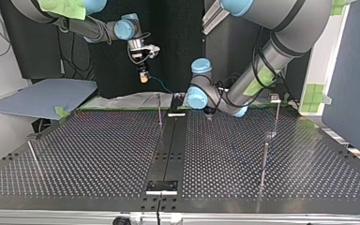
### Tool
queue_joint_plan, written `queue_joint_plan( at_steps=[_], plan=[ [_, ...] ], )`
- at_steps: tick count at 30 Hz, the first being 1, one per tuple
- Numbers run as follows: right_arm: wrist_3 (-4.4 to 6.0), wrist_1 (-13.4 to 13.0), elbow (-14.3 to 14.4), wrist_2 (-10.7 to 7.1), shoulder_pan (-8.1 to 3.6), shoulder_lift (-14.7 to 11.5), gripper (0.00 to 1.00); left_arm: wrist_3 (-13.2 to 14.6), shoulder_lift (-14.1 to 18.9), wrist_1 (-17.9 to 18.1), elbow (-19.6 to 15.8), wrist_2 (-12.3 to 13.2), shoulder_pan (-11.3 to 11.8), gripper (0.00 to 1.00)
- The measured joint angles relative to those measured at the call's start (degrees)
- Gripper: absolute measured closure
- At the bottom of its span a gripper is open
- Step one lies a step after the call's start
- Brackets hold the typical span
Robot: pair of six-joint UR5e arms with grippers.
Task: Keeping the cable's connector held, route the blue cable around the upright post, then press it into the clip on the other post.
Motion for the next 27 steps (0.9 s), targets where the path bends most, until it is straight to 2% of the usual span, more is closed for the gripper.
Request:
queue_joint_plan(
  at_steps=[4,10,18,27],
  plan=[
    [0.00,0.0,0.0,-0.16,0.00,0.0,1.00,-0.8,-0.2,1.5,0.0,0.4,-0.6,0.00],
    [0.00,-0.2,0.0,-1.04,0.13,0.0,1.00,-1.6,-2.5,2.5,0.0,1.4,-1.6,0.00],
    [-0.06,-0.5,0.0,-2.88,0.25,0.0,1.00,-4.7,-4.8,4.6,0.0,4.9,-2.6,0.00],
    [-0.07,-0.4,0.0,-3.32,0.36,0.0,1.00,-6.3,-6.5,3.6,0.0,8.7,-3.2,0.00]
  ],
)
